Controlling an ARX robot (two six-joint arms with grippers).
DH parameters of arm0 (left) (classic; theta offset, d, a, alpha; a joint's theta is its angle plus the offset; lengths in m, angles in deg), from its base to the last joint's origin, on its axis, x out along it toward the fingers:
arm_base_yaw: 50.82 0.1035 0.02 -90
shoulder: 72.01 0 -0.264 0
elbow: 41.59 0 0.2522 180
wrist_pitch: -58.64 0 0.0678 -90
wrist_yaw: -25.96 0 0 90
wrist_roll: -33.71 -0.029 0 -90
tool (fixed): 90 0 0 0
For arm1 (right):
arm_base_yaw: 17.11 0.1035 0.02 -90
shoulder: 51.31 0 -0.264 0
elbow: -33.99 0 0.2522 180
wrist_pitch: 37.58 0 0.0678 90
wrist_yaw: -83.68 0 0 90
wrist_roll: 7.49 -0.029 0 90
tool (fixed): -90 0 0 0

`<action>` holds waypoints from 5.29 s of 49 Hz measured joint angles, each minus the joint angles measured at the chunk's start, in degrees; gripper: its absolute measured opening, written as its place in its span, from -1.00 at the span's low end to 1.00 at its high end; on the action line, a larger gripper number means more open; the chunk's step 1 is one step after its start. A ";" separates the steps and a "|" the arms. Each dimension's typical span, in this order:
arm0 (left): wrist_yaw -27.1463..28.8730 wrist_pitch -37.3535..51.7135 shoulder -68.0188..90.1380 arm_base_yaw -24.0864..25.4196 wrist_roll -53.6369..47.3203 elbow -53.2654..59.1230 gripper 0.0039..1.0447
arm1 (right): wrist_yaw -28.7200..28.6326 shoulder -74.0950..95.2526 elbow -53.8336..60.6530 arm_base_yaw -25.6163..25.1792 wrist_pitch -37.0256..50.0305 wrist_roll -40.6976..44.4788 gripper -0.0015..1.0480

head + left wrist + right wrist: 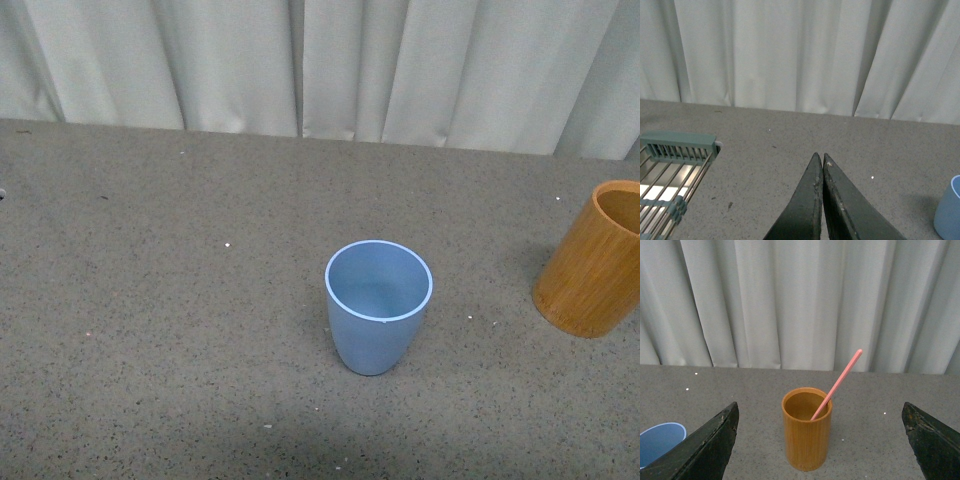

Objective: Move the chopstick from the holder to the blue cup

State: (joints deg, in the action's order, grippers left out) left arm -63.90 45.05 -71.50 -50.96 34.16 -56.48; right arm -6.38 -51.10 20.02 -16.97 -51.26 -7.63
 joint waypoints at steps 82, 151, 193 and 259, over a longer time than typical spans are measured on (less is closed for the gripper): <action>-0.15 -0.26 -0.48 0.28 0.04 -0.04 0.83 | 9.70 38.93 -6.08 -1.22 11.72 -12.48 0.81; -0.15 -0.26 -0.48 0.28 -0.02 -0.04 0.88 | 18.80 87.30 -29.81 -2.91 31.80 -10.88 0.81; -0.15 -0.26 -0.48 0.28 -0.02 -0.04 0.88 | 20.90 95.08 -32.89 -3.08 35.06 -14.08 0.81; -0.15 -0.26 -0.48 0.28 -0.02 -0.04 0.88 | 21.05 96.94 -36.02 -1.70 34.47 -16.61 -0.94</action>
State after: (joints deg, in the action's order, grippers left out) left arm -64.05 44.78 -71.98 -50.68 34.14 -56.52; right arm 14.67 45.83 -16.00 -18.68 -16.79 -24.25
